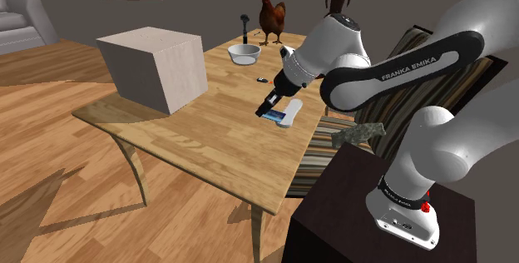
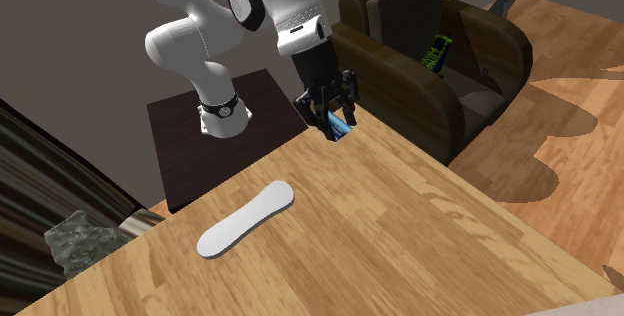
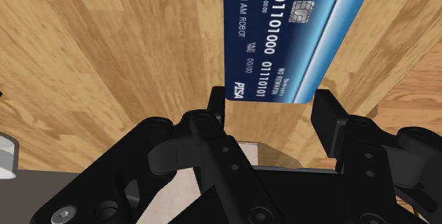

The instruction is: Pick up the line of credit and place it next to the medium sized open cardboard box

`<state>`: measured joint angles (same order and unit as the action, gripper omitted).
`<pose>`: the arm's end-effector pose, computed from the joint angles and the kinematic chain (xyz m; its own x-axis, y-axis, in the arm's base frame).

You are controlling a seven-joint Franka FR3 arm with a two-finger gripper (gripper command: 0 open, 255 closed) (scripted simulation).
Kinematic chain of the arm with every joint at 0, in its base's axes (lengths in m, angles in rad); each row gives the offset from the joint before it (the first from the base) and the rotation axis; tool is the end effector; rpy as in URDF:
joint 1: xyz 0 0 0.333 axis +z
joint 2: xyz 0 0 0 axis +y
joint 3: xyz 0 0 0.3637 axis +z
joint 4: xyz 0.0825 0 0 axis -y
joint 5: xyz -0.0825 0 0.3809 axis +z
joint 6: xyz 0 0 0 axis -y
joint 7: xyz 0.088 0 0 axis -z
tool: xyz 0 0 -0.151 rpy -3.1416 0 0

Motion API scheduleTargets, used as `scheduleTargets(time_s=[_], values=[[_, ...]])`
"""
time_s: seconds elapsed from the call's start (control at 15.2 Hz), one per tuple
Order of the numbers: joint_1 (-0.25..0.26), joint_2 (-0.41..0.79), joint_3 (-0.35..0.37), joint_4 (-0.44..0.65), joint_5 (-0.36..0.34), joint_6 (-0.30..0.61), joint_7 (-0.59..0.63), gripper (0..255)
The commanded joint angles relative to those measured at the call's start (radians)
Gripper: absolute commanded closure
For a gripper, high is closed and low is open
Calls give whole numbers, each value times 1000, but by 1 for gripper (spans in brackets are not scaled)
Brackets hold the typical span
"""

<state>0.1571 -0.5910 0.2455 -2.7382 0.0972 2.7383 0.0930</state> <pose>0.3585 0.1521 0.4598 0.8115 0.1925 0.5518 0.2284 -0.9736 0.0037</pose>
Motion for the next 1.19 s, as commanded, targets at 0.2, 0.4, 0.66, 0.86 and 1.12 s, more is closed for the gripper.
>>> scheduleTargets(time_s=[0.2, 0.4, 0.66, 0.86, 1.12], values=[[1, -30, -12, 48, -1, -79, -7, 255], [2, -47, -18, 78, -2, -126, -10, 255], [1, -64, -26, 121, -4, -186, -13, 255], [0, -74, -31, 156, -6, -230, -15, 255], [-1, -83, -37, 204, -9, -287, -17, 255]])
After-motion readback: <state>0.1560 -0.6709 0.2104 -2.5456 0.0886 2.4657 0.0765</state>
